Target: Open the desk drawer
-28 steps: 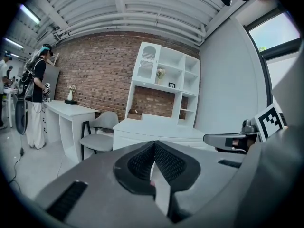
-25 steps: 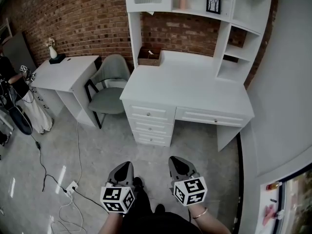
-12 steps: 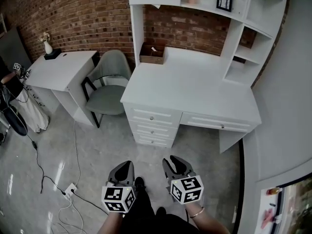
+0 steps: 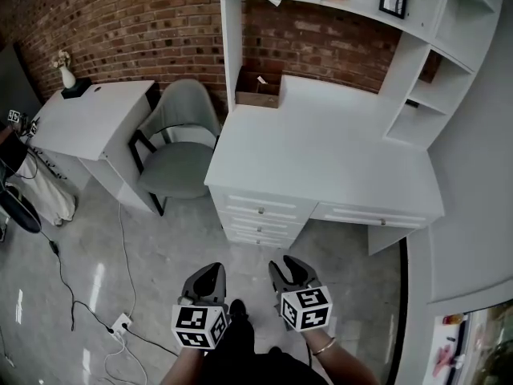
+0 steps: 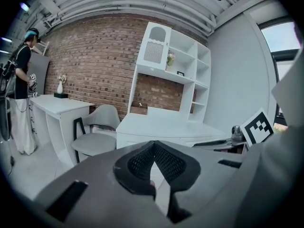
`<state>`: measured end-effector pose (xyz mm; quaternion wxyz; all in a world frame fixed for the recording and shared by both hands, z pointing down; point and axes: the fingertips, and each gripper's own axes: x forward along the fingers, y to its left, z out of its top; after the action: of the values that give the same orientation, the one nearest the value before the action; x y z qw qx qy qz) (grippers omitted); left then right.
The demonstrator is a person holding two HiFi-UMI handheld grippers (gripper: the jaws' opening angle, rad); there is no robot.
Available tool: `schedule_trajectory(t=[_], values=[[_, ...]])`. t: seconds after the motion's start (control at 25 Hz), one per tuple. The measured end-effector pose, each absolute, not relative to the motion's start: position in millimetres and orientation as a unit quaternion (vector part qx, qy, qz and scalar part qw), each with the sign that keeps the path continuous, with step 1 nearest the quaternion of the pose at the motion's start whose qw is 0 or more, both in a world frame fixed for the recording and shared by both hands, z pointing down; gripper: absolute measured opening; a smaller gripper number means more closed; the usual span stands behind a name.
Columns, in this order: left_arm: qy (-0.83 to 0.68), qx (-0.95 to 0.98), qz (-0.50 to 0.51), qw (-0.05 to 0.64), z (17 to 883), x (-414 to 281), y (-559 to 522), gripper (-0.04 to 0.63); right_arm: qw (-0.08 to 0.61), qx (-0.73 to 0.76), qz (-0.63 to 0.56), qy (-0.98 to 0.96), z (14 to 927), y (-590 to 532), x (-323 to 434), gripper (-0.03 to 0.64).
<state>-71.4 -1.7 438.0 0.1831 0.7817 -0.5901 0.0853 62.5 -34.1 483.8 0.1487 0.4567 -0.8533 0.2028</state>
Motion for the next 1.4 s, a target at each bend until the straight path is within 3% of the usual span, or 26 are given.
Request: schedule_trajectory(t=[0.44, 1.4], values=[[-0.573, 0.784, 0.104, 0.215, 466.3, -115.1, -74.4, 0.009, 0.208, 0.492, 0.240, -0.810, 544.1, -111.3, 19.5, 0.149], [-0.573, 0.759, 0.112, 0.288, 536.3, -168.9, -134.7, 0.009, 0.294, 0.554, 0.254, -0.736, 645.4, -231.3, 13.4, 0.143]])
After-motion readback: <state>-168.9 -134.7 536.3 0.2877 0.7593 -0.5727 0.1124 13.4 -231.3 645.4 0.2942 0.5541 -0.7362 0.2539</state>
